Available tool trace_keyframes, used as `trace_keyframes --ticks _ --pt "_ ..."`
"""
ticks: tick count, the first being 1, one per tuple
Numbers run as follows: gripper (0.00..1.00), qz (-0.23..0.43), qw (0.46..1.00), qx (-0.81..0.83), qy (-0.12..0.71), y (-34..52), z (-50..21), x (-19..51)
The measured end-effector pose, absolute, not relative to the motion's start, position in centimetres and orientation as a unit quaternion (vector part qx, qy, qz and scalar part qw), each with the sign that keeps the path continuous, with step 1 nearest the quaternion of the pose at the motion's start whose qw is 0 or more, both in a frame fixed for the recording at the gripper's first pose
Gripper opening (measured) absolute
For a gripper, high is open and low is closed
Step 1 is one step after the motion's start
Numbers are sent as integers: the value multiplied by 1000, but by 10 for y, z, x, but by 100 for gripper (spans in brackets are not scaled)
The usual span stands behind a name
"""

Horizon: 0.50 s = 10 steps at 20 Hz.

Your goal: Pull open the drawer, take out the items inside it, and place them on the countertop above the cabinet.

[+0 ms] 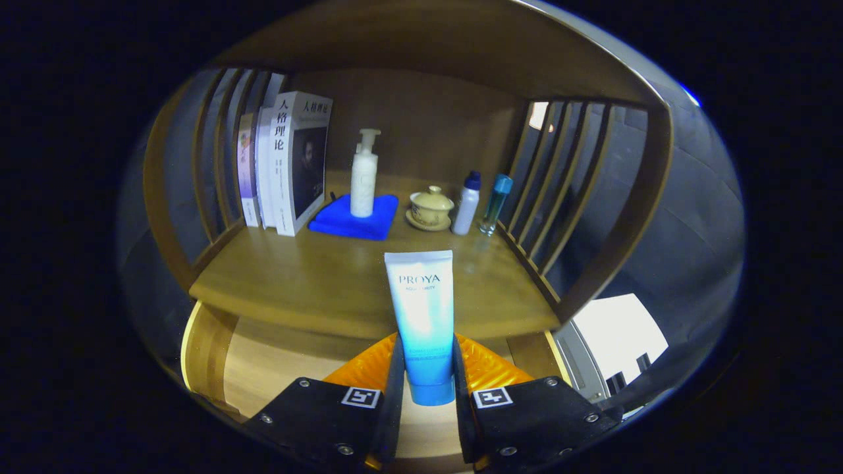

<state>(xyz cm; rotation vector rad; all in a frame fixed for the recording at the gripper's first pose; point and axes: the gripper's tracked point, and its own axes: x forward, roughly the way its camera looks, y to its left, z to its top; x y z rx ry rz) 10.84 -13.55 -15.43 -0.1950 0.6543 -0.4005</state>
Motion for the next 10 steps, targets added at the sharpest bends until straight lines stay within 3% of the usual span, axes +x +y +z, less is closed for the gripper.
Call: trace_keyframes --ticks 10 --pt "37 -142 940 -55 306 -143 -185 196"
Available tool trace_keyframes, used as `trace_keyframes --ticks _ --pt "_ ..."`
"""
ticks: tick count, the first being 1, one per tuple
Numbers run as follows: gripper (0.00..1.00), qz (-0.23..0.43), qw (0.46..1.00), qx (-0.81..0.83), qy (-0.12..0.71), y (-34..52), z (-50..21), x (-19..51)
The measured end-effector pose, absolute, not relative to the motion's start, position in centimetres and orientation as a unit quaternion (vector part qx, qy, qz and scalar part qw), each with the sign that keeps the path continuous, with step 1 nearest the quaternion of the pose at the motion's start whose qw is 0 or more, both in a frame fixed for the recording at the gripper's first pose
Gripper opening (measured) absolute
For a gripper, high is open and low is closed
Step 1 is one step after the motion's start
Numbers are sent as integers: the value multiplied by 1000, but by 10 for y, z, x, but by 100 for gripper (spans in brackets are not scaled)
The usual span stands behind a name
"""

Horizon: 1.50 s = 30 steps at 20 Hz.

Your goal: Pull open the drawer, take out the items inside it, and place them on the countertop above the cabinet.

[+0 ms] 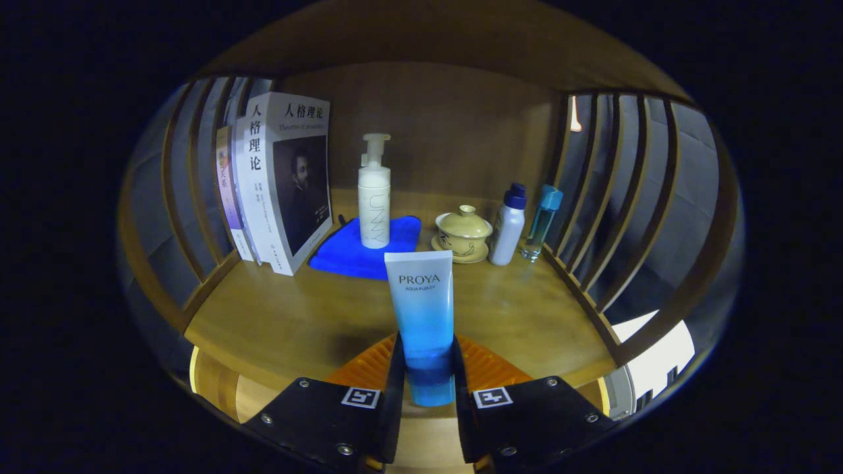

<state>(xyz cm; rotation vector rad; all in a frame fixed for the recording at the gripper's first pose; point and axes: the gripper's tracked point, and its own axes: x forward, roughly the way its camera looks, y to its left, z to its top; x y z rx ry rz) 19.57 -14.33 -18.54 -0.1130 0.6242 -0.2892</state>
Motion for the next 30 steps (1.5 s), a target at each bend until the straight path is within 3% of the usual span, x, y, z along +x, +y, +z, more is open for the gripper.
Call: trace_keyframes --ticks 8,15,19,24,30 --pt "42 -120 944 -35 306 -153 -208 219" --pt "52 -103 953 -20 285 -152 -214 221" --pt "96 -101 973 36 205 -142 -174 198" --pt "95 -115 986 56 107 -134 -117 127" --pt "96 -93 992 35 75 -89 -103 51"
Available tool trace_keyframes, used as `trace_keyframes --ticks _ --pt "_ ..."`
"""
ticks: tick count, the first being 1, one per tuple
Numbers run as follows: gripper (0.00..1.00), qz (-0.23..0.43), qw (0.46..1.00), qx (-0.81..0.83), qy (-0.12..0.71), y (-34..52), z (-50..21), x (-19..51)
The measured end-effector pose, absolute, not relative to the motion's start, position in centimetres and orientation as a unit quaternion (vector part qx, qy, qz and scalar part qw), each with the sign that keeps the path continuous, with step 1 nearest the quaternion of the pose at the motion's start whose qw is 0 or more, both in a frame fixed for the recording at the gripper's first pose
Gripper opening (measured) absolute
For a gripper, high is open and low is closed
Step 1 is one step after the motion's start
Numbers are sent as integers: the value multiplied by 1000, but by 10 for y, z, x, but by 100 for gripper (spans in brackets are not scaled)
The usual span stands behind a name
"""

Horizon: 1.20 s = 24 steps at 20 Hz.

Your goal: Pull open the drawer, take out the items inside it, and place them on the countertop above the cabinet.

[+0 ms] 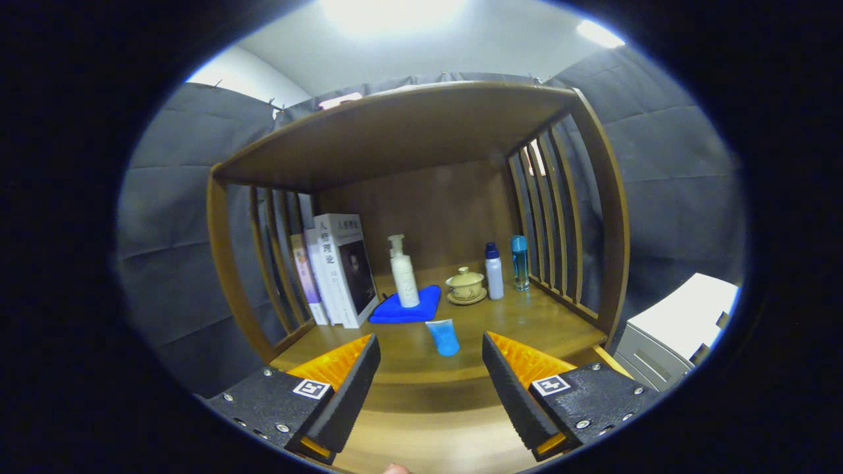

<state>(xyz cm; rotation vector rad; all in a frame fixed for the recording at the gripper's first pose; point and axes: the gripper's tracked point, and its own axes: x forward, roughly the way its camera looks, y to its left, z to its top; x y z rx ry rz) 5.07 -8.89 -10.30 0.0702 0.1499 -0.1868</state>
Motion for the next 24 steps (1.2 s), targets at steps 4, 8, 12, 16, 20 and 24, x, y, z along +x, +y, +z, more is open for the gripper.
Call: trace_keyframes --ticks 4,8,12,16,20,24 --pt "96 -81 994 27 65 -60 -118 3" --pt "96 -72 996 15 52 -44 -130 -44" --pt "96 -90 994 -25 55 -44 -150 -81" --pt "96 -100 991 -15 87 -43 -188 -100" --pt "96 -122 985 -32 120 -53 -222 -113" --pt "96 -134 980 -29 141 -51 -248 -108"
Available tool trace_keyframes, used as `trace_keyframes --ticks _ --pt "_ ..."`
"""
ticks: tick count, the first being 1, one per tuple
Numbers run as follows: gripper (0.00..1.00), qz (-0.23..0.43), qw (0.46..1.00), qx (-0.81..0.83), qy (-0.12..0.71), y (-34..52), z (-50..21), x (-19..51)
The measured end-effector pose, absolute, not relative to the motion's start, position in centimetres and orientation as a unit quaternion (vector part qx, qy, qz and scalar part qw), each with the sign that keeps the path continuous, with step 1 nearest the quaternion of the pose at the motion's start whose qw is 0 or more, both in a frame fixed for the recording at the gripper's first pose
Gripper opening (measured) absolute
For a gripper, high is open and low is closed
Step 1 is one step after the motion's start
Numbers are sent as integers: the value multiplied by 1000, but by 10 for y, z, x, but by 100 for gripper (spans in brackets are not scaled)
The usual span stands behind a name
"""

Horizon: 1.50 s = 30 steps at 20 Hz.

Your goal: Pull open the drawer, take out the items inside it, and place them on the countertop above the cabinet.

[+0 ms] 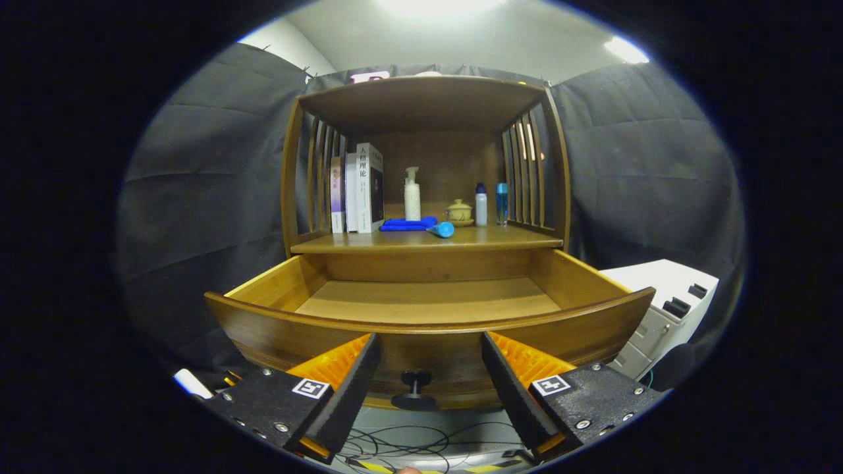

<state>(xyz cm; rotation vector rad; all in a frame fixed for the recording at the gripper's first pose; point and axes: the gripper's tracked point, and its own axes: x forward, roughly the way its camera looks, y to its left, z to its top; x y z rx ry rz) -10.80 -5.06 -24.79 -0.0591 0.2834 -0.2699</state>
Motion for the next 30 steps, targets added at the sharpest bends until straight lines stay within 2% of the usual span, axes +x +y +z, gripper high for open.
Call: trace_keyframes --ticks 17,30 --pt "95 -120 982 -22 142 -57 -252 -84" --pt "95 -122 984 -8 127 -71 -250 -8"
